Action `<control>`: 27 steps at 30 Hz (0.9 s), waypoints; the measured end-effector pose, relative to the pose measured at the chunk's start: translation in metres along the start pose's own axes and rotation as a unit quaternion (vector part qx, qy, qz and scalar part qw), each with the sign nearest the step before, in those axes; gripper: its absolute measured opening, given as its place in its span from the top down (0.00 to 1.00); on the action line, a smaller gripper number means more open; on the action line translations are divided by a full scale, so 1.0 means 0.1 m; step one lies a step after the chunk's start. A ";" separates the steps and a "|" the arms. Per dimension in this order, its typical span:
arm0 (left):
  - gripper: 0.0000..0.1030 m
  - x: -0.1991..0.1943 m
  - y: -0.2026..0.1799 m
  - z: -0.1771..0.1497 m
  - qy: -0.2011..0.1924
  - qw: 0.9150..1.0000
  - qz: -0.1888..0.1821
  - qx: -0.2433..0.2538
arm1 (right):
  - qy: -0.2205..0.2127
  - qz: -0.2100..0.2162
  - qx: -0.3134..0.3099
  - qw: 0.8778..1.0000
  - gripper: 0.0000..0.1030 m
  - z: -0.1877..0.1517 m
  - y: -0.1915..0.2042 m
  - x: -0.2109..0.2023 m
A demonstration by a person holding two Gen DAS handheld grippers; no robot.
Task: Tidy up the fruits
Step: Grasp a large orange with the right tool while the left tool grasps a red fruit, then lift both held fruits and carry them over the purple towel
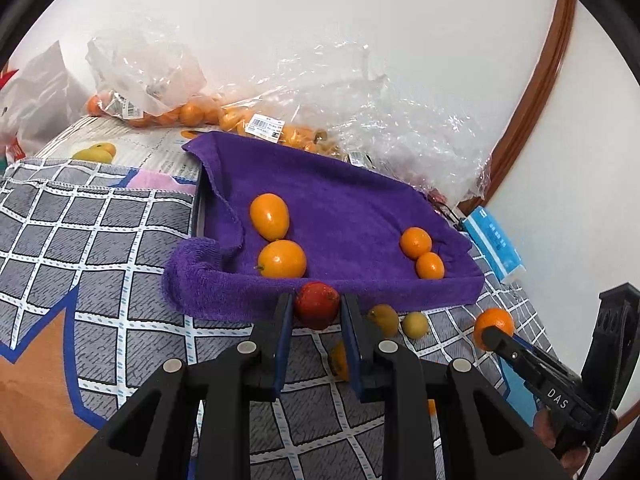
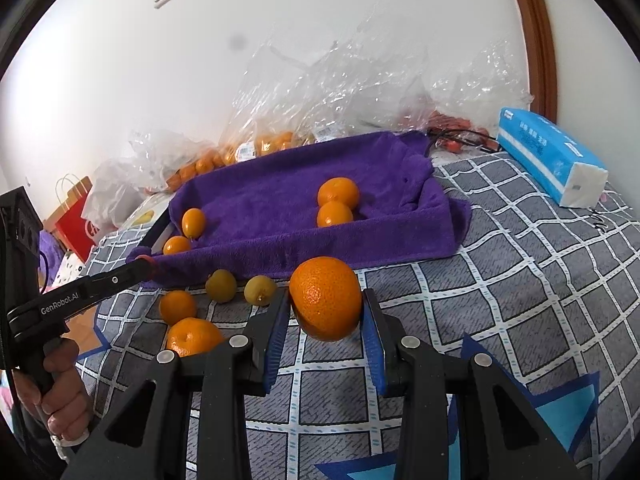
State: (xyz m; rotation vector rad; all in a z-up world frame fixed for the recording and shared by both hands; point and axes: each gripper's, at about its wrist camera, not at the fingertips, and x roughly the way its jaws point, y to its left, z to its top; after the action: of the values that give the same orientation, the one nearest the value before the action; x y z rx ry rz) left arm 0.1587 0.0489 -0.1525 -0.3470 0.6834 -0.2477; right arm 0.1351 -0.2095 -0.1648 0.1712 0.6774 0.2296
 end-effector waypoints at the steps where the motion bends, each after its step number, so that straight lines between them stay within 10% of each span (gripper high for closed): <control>1: 0.78 -0.01 0.01 0.01 -0.001 1.000 -0.001 -0.003 | 0.000 0.000 0.000 1.000 0.66 0.00 0.00 0.00; 27: 0.78 -0.18 0.06 0.05 -0.036 0.999 -0.004 -0.024 | -0.059 -0.016 0.023 0.998 0.66 0.00 -0.05 -0.20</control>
State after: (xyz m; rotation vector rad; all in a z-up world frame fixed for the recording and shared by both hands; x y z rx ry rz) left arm 0.1491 0.0616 -0.1407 -0.4027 0.6182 -0.2254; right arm 0.1209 -0.2193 -0.1540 0.2155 0.5679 0.1729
